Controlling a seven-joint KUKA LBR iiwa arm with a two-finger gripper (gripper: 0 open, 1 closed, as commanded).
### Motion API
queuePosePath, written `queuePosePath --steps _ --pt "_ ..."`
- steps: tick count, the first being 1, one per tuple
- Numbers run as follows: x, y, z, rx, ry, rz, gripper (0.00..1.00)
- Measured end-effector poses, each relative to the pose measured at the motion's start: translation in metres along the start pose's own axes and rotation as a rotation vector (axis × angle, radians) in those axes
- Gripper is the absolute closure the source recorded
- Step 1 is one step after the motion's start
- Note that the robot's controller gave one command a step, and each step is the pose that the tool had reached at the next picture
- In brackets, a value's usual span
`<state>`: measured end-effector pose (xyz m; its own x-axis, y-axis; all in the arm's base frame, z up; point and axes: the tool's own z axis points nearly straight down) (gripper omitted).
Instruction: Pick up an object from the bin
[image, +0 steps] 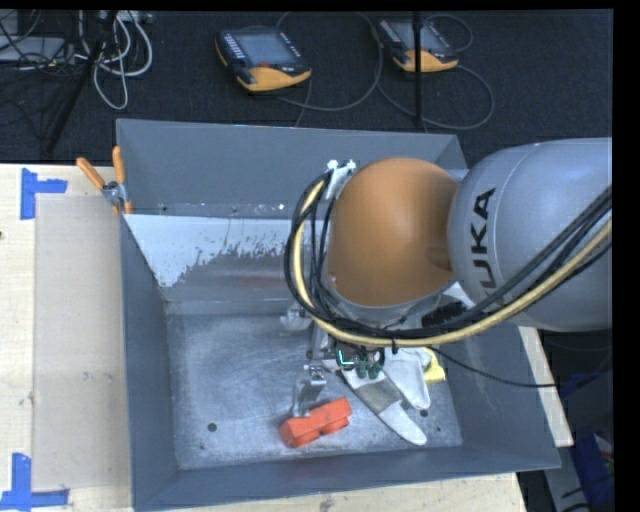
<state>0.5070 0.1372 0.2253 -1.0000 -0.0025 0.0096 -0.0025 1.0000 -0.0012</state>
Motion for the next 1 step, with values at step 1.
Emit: queuePosePath --steps 1 --pt "-0.0017 -0.0009 -0.0038 -0.001 -0.008 0.004 0.00"
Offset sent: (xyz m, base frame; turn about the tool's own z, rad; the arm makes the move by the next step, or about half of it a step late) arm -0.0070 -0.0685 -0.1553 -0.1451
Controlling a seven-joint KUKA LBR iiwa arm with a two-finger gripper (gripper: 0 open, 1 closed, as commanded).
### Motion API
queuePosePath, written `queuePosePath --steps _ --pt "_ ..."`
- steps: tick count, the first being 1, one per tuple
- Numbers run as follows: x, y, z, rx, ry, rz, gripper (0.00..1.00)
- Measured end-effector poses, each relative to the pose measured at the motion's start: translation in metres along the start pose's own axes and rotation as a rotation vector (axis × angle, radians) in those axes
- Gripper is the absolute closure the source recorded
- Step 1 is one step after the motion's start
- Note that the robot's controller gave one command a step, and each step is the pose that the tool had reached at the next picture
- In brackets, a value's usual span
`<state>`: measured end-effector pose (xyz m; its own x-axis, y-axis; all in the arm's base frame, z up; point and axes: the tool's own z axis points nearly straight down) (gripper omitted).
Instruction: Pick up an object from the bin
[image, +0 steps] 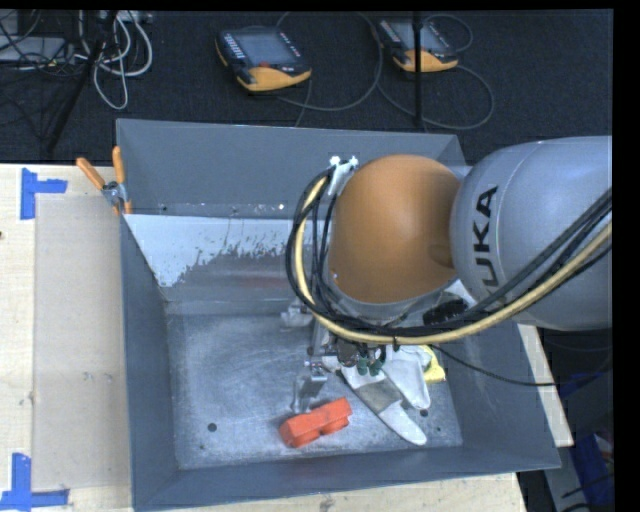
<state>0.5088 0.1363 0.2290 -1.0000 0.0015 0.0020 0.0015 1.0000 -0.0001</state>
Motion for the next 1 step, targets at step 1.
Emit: queuePosePath --steps 1 --pt "0.0032 -0.0290 0.0691 0.000 -0.004 -0.069 0.00"
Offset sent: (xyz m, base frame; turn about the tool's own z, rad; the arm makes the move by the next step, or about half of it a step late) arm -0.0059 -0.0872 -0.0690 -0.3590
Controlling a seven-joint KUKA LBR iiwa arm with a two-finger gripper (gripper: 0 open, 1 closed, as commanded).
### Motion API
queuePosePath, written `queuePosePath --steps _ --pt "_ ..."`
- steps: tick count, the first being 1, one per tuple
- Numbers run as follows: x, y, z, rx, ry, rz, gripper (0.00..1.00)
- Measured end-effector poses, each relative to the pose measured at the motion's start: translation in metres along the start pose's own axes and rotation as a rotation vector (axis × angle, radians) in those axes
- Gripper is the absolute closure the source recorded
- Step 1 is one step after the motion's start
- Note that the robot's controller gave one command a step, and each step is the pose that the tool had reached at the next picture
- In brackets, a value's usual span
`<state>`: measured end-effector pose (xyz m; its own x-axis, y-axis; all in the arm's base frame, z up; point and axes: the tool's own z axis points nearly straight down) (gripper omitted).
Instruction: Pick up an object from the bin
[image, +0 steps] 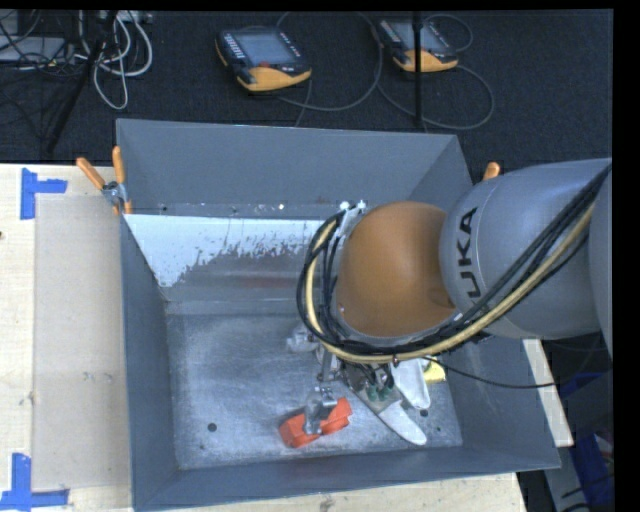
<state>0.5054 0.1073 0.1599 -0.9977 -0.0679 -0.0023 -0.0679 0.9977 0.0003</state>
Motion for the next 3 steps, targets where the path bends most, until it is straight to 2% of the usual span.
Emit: queuePosePath --steps 1,2,3 --pt "0.006 -0.043 0.009 -0.001 0.005 -0.267 0.00" --pt "0.001 -0.046 0.051 0.000 0.002 -0.253 0.00" --pt "-0.001 -0.048 0.086 -0.001 0.005 -0.396 0.00"
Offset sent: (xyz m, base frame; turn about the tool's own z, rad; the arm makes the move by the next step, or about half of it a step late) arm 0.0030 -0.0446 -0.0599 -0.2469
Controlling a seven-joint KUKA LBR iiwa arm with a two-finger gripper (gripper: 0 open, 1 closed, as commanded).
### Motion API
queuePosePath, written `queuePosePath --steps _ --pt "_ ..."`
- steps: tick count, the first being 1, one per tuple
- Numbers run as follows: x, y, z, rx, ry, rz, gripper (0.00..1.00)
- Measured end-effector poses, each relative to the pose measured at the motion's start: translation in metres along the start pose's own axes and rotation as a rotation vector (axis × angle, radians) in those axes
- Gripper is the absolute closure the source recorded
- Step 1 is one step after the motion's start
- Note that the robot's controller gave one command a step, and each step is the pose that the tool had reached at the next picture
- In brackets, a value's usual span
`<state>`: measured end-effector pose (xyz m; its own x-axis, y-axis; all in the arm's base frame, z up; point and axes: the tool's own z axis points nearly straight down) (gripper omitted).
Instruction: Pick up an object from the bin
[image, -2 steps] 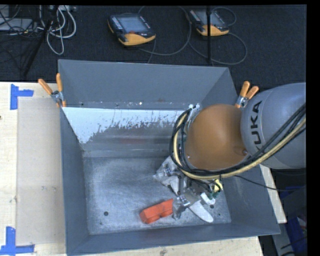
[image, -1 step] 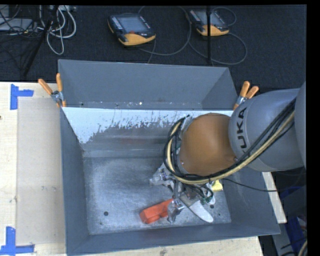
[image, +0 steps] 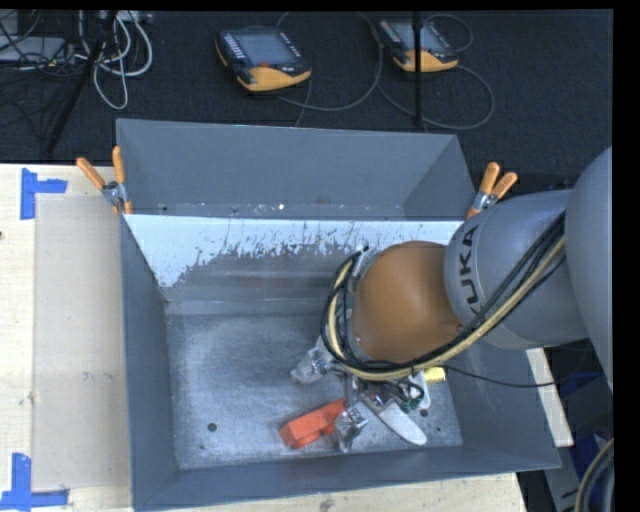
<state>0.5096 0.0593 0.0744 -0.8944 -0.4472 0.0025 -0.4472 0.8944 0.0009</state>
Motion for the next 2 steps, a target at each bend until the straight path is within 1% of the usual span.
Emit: queuePosePath --steps 1,2 --pt "-0.0061 -0.0093 0.0004 -0.003 -0.017 0.156 1.00" --pt "-0.0061 -0.0094 0.0004 -0.003 -0.017 0.156 1.00"
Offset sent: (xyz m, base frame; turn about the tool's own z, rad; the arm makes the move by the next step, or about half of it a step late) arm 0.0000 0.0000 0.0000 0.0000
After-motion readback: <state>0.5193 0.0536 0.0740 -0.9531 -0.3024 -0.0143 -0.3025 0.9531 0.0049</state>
